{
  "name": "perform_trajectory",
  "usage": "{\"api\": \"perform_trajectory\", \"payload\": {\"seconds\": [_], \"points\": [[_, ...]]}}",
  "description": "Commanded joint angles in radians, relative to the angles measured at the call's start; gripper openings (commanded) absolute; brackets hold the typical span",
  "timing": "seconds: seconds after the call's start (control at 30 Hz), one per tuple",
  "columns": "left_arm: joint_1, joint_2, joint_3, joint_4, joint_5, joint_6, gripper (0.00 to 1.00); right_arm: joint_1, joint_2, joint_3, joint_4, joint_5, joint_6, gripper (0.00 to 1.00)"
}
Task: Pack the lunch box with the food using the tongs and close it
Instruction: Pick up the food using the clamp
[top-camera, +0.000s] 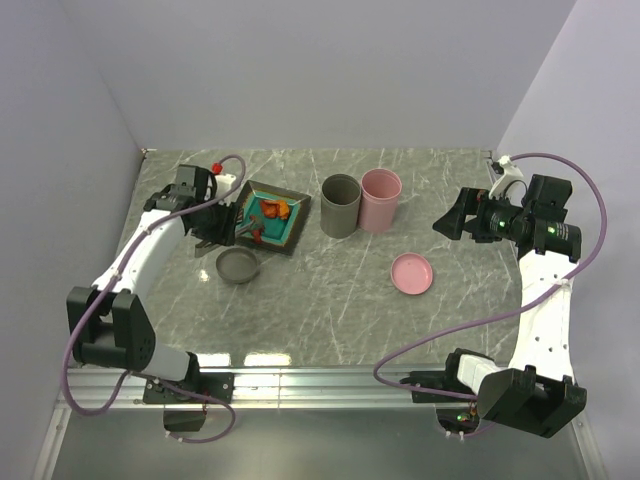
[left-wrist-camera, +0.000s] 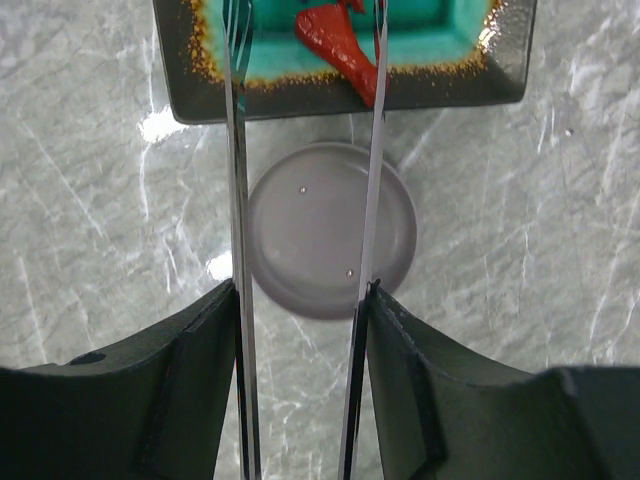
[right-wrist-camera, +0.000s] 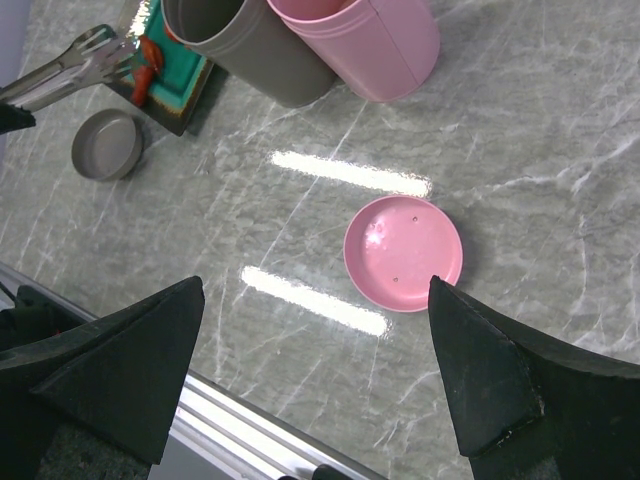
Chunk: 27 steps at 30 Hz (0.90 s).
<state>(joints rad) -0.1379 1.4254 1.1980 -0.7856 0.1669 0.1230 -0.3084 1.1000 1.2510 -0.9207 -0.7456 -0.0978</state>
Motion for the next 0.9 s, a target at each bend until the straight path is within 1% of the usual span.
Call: {"api": "perform_trajectory", "payload": {"seconds": [0.0, 0.37, 0.6, 0.87], "points": [[0.004, 0.039, 0.054, 0.049, 0.013, -0.013, 0.56, -0.009, -0.019, 0.011, 0.014, -0.003, 0.003, 1.00], [0.000, 0.130, 0.103, 0.077, 0.036, -0.023, 0.52, -0.009, -0.017, 0.010, 0.016, 0.000, 0.001, 1.00], [-0.015, 0.167, 0.112, 0.097, 0.019, -0.033, 0.48, -0.009, -0.009, 0.014, 0.014, -0.001, 0.001, 1.00], [-0.032, 0.167, 0.115, 0.078, 0.016, -0.031, 0.48, -0.009, -0.003, 0.016, 0.017, -0.003, 0.001, 1.00]]}}
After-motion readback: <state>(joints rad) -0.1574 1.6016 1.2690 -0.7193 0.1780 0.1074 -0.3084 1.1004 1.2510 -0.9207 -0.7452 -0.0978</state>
